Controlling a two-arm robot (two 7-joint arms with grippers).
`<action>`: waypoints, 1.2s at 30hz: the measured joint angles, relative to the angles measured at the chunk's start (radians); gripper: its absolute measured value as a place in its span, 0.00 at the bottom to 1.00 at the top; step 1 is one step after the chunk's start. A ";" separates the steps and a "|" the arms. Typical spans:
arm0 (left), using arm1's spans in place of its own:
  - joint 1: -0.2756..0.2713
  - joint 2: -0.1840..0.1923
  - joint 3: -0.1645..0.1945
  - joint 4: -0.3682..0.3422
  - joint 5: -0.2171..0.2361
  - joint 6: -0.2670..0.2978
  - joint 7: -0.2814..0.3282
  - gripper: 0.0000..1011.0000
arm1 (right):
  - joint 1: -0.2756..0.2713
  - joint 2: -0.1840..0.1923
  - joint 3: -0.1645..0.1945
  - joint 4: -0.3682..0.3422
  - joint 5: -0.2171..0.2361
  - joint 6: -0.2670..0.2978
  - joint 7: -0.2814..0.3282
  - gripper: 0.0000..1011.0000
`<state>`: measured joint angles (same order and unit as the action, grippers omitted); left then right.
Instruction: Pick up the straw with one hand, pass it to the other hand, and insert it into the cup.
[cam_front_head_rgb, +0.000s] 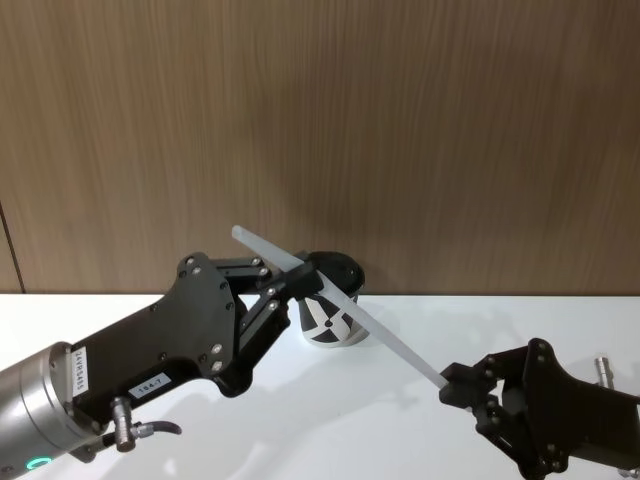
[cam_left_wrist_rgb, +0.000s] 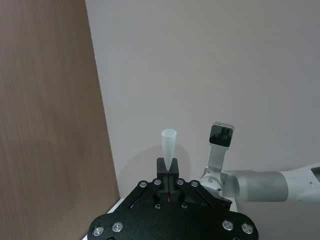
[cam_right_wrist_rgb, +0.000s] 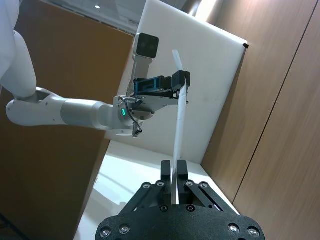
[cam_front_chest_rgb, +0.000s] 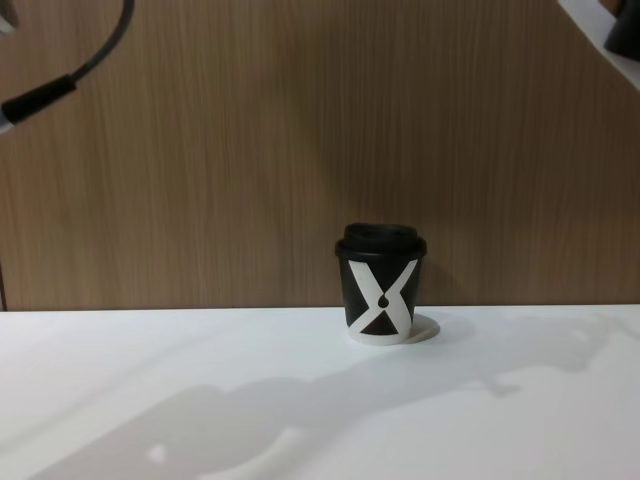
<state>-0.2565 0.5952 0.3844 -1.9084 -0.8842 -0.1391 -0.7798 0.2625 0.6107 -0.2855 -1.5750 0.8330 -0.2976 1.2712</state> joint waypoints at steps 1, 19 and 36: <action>0.000 0.000 0.000 0.000 0.000 0.000 0.000 0.00 | 0.000 0.000 0.000 0.000 0.000 0.000 0.000 0.06; -0.003 0.002 0.001 0.000 0.012 -0.003 0.014 0.00 | 0.000 0.000 0.000 0.000 0.000 0.000 0.000 0.63; -0.041 -0.006 0.008 -0.004 0.188 0.006 0.174 0.00 | 0.000 0.000 0.000 0.000 0.000 0.000 0.000 0.99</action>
<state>-0.2976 0.5888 0.3926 -1.9127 -0.6958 -0.1330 -0.6059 0.2624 0.6107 -0.2855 -1.5750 0.8330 -0.2976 1.2710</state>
